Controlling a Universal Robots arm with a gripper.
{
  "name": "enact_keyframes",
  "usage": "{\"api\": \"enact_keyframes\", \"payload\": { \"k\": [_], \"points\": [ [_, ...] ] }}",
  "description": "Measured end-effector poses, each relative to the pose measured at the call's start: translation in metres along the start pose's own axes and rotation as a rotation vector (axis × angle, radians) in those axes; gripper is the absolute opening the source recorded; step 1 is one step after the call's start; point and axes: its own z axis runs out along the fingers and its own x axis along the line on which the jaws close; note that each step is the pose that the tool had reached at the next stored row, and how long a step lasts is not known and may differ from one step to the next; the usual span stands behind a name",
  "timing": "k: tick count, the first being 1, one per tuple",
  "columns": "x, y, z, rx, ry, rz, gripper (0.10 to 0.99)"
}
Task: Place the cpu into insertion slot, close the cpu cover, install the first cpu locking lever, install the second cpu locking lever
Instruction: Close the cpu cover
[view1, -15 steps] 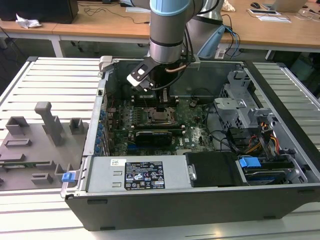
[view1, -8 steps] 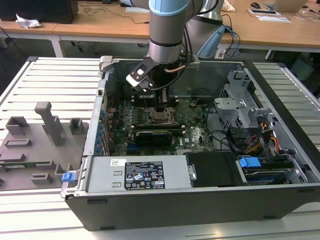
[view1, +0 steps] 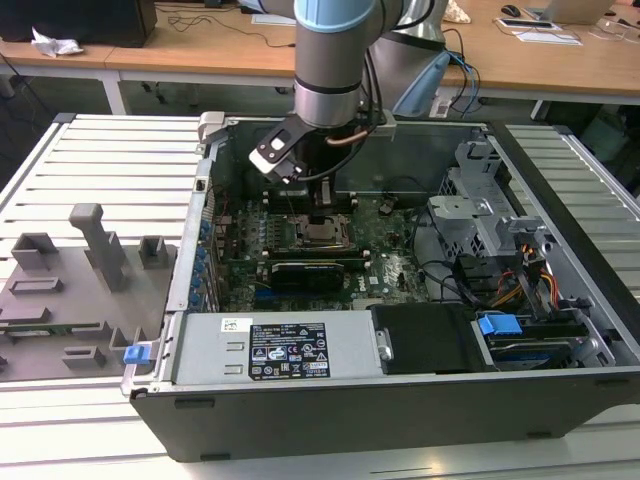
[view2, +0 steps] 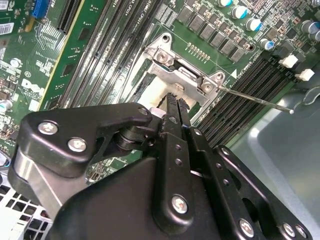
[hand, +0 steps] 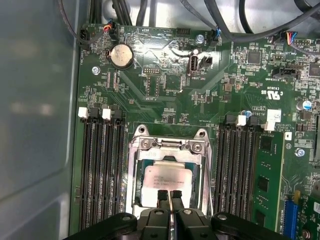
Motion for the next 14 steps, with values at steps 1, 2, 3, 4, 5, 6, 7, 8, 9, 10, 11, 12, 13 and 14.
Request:
{"api": "enact_keyframes", "payload": {
  "k": [1, 2, 3, 4, 5, 6, 7, 8, 9, 10, 11, 12, 13, 14],
  "points": [
    [0.0000, -0.0005, 0.0000, 0.000, 0.0000, 0.000, 0.157],
    [0.0000, -0.0010, 0.0001, 0.000, -0.0001, 0.000, 0.157],
    [0.0000, -0.0015, 0.0003, 0.000, 0.0000, 0.000, 0.157],
    [0.0000, -0.0015, 0.0009, 0.000, 0.0000, -0.001, 0.157],
    [0.0000, -0.0016, 0.0022, 0.000, 0.0000, -0.001, 0.157],
    [0.0000, -0.0016, 0.0032, 0.000, 0.0000, -0.002, 0.157],
    [0.0001, -0.0019, 0.0046, 0.000, 0.0001, -0.002, 0.157],
    [0.0001, -0.0023, 0.0059, 0.000, 0.0002, -0.003, 0.157],
    [0.0001, -0.0029, 0.0078, 0.000, 0.0002, -0.004, 0.157],
    [0.0001, -0.0035, 0.0090, 0.000, 0.0003, -0.005, 0.157],
    [0.0001, -0.0045, 0.0095, 0.000, 0.0004, -0.007, 0.157],
    [0.0002, -0.0051, 0.0096, 0.000, 0.0003, -0.007, 0.157],
    [0.0002, -0.0054, 0.0099, 0.000, 0.0004, -0.008, 0.157],
    [0.0002, -0.0057, 0.0107, 0.000, 0.0006, -0.009, 0.157]
  ]
}}
